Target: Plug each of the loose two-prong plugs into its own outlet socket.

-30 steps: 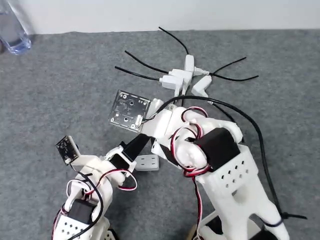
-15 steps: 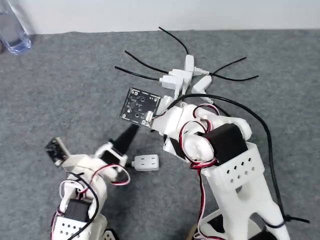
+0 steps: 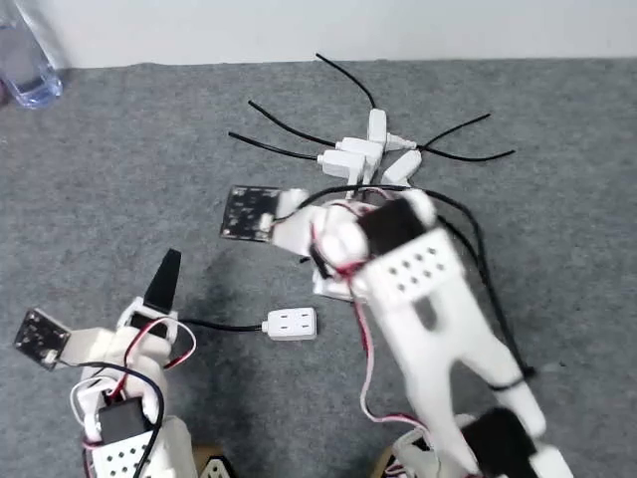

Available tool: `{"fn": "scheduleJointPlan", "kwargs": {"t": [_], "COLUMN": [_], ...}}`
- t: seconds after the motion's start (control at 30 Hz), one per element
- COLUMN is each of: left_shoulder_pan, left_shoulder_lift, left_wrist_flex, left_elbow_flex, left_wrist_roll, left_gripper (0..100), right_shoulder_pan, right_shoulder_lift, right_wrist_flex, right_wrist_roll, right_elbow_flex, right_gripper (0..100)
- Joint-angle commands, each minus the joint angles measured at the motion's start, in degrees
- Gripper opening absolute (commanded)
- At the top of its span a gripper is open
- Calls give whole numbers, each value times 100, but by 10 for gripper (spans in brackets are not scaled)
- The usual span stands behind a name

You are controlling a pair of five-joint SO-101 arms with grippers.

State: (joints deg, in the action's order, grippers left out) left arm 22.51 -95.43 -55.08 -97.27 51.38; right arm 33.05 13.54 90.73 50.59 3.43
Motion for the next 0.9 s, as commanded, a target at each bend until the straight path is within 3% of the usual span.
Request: {"fn": "scheduleJointPlan", "kwargs": {"t": [0.0,0.33,0.87], "left_shoulder_pan": [88,70,70], "left_shoulder_lift": [-62,-62,-62], "left_wrist_flex": [-26,-26,-26], "left_elbow_flex": [48,48,48], "left_wrist_roll": [-167,-167,-167], "left_gripper": [472,472,472], "right_shoulder_pan": [391,259,312], "right_shoulder_lift": [-409,-1798,-2018], "right_wrist_flex": [-312,-462,-857], "right_wrist_roll": [105,466,501], "right_elbow_flex": [-18,35,378], "right_gripper": [8,8,8]}}
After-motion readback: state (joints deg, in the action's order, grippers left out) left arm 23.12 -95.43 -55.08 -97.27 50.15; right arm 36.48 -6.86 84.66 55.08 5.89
